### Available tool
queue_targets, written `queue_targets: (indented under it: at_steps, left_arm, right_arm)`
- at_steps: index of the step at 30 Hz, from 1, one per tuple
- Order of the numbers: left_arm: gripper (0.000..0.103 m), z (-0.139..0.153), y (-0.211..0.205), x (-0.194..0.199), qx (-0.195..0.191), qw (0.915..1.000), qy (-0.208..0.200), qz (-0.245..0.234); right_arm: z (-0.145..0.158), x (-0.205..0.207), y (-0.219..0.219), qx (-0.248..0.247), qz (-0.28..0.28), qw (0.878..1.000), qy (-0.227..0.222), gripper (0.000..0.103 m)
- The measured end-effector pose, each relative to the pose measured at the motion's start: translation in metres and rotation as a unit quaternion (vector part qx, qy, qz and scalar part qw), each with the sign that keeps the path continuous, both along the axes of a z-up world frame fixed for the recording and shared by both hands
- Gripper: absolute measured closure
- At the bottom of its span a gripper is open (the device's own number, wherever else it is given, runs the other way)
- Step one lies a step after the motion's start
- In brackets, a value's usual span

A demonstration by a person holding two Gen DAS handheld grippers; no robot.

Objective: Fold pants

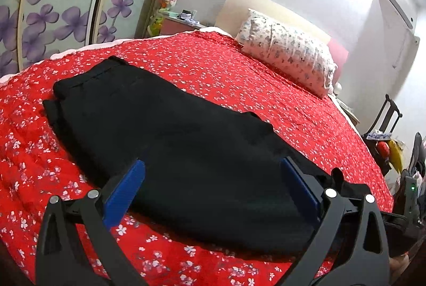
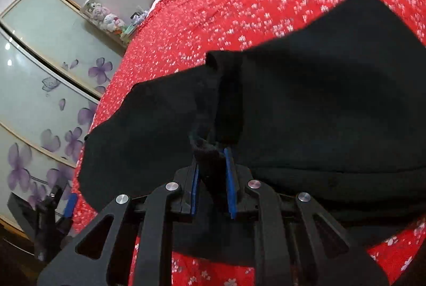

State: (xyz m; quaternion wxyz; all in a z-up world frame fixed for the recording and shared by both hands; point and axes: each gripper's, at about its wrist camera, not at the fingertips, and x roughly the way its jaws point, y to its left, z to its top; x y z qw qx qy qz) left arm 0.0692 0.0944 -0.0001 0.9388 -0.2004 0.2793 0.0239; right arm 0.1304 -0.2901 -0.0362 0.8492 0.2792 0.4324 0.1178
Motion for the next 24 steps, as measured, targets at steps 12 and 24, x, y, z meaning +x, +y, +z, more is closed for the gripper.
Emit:
queue_targets:
  at_steps: [12,24]
  left_arm:
    - [0.002,-0.001,0.013,0.0,-0.022,0.9994,0.004,0.025]
    - [0.002,0.001,0.021,-0.004,-0.018,0.9994,-0.003,0.03]
  right_arm:
    - [0.027,0.004,0.033,-0.01,0.025,0.995,-0.092,0.086]
    - [0.016,0.006,0.07,0.008,0.13,0.991,-0.03,0.035]
